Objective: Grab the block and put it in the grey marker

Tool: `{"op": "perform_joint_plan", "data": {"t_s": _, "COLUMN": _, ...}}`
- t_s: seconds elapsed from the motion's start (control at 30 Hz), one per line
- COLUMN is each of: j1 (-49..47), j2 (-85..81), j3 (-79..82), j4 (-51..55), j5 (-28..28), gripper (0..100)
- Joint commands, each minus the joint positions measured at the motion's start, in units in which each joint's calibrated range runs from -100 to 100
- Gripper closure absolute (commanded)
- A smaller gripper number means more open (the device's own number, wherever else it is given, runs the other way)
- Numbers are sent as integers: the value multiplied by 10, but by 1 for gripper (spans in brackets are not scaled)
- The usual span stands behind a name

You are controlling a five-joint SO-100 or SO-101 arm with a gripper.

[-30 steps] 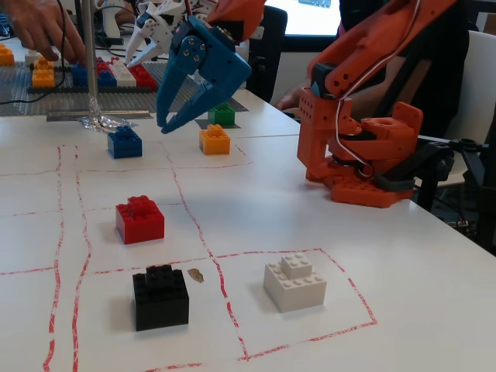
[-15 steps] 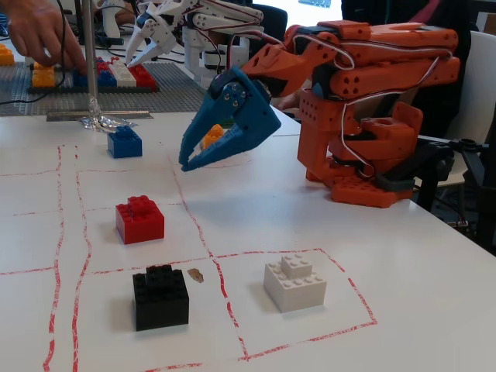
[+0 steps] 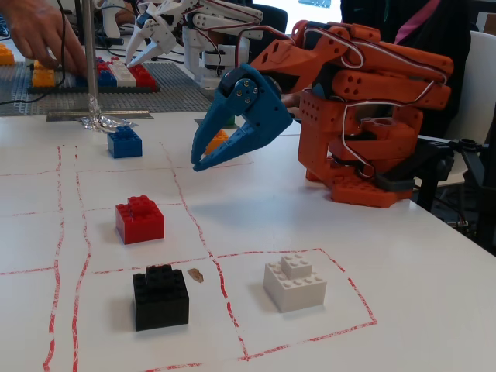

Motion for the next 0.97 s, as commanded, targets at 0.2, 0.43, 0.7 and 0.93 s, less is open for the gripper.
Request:
{"op": "perform_joint_plan", "data": {"t_s": 0.2, "j1": 0, "j2": -15, "j3": 9, "j4": 9, "j5": -11, "gripper": 100}}
{"op": "perform_joint_plan", "data": {"t_s": 0.43, "j1": 6, "j2": -15, "j3": 9, "j4": 9, "j5": -13, "gripper": 100}}
{"op": "perform_joint_plan", "data": {"t_s": 0.7, "j1": 3, "j2": -15, "j3": 9, "j4": 9, "j5": -10, "gripper": 100}}
{"op": "perform_joint_plan", "data": {"t_s": 0.93, "j1": 2, "j2": -15, "j3": 9, "j4": 9, "j5": -10, "gripper": 100}}
